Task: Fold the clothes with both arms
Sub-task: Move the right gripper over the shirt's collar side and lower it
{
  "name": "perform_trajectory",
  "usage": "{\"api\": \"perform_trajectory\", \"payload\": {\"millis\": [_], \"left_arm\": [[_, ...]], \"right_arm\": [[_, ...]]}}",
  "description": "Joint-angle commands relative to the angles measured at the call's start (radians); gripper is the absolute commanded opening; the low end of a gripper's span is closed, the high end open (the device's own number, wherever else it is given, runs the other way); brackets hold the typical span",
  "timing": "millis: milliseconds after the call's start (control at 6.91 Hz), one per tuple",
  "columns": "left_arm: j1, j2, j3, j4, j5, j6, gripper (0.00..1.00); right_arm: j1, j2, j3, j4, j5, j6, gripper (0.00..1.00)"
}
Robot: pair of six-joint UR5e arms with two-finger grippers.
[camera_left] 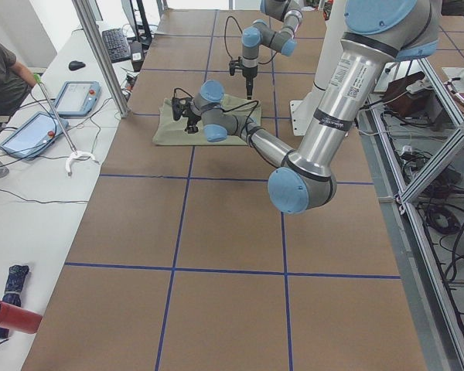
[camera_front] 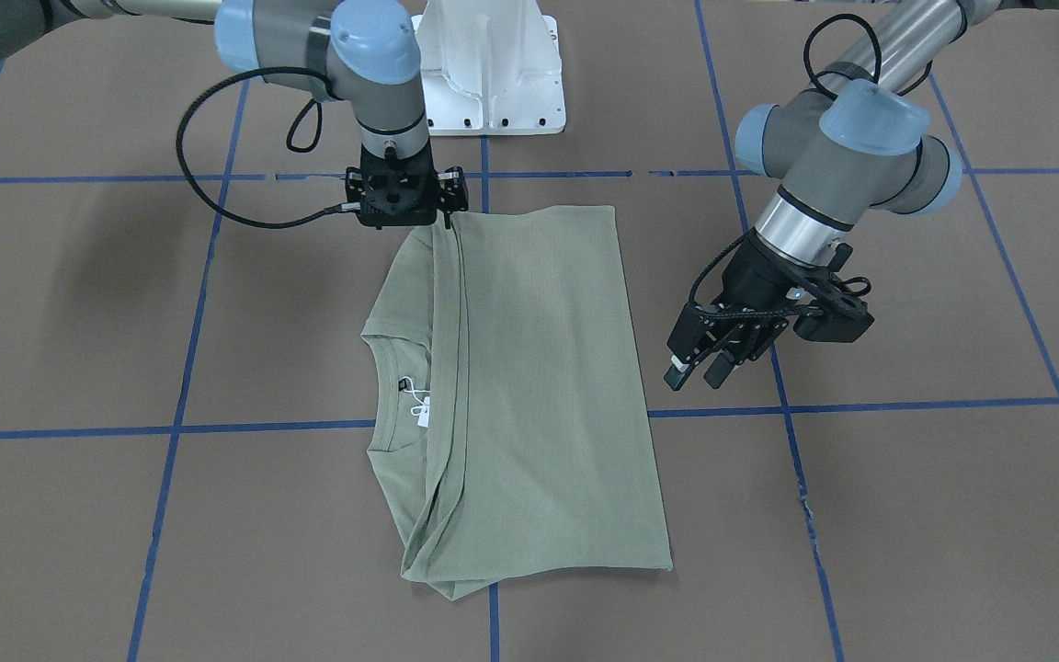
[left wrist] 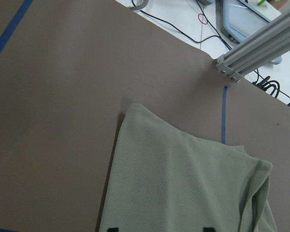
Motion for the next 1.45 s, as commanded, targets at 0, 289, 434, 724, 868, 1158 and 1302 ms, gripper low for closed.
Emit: {"api": "perform_trajectory", "payload": {"millis": [0, 289, 434, 724, 868, 1158, 1302], "left_arm": [[0.001, 0.007, -0.001, 0.003, -0.002, -0.002, 0.69], [0.002, 0.021, -0.004, 0.001, -0.015, -0.005, 0.69], [0.002, 0.020, -0.004, 0.001, -0.015, -0.005, 0.70], [0.002, 0.020, -0.004, 0.001, -0.017, -0.008, 0.70], [0.002, 0.021, -0.009, 0.001, -0.017, -0.009, 0.71], [0.002, 0.021, -0.007, 0.001, -0.023, -0.009, 0.71], [0.002, 0.021, -0.009, 0.001, -0.023, -0.011, 0.71]], "right_arm": [[-0.003, 0.072, -0.114, -0.028, 0.028, -0.136, 1.00], [-0.003, 0.063, -0.130, -0.028, 0.035, -0.162, 1.00], [-0.009, 0.061, -0.131, -0.028, 0.037, -0.167, 1.00], [-0.016, 0.064, -0.130, -0.046, 0.037, -0.167, 1.00], [-0.020, 0.064, -0.130, -0.055, 0.037, -0.167, 1.00], [-0.028, 0.064, -0.130, -0.064, 0.035, -0.167, 1.00], [-0.029, 0.066, -0.128, -0.083, 0.035, -0.169, 1.00]]}}
